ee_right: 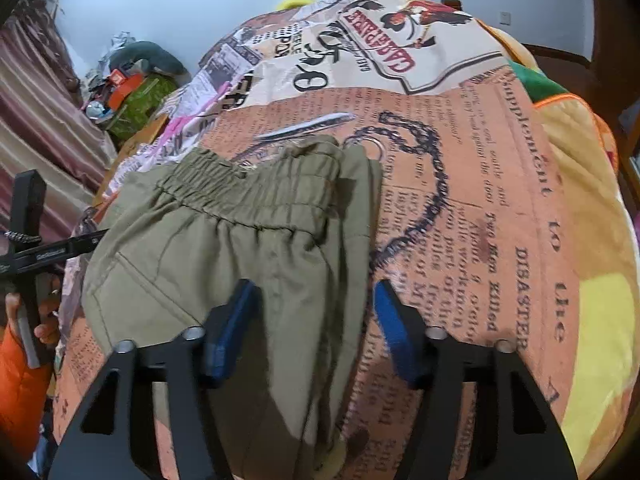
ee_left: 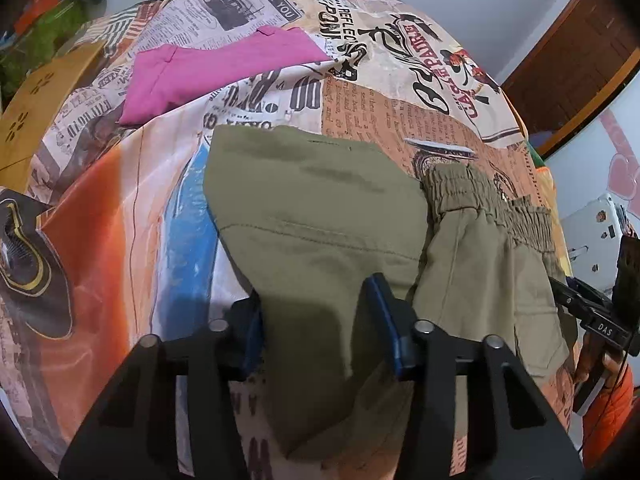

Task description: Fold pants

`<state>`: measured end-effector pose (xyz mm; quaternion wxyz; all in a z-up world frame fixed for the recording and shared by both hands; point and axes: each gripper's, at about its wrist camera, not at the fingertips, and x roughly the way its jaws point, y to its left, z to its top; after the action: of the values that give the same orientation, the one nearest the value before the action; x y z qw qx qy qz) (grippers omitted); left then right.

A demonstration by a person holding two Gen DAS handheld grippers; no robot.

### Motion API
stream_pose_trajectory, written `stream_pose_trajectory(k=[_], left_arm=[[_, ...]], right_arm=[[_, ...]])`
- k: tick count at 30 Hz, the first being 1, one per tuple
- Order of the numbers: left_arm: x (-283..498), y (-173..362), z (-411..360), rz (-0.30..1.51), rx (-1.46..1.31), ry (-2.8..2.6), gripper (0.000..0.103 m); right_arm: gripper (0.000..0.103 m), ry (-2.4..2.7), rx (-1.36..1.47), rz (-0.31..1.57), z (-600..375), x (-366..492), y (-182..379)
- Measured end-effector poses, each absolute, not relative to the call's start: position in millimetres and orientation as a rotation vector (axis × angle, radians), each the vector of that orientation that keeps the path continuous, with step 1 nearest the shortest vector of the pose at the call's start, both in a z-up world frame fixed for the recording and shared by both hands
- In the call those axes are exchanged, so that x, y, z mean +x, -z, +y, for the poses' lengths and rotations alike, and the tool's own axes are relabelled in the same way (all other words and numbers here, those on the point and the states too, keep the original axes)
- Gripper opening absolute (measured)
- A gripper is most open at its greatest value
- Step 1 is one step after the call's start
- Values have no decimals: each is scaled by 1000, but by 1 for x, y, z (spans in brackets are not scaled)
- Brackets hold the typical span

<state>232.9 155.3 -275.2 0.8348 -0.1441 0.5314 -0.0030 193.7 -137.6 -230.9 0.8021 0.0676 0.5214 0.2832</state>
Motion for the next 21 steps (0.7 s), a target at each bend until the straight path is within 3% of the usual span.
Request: stream_pose_trajectory(k=[4,6,9,21], left_arm=[[239,274,151,1119,-290,-24,26],[240,272,148,1111,-277,-27,19],[240,268,146,1090,-253,-56,8],[229,232,143,1000,-209,-41,3]], right_arm=[[35,-594,133,1107,-133,195,230],[24,-581,127,1093,-134,195,227],[17,-577,127,1061,-136,192,222],[8,-603,53,984,-125,193,188]])
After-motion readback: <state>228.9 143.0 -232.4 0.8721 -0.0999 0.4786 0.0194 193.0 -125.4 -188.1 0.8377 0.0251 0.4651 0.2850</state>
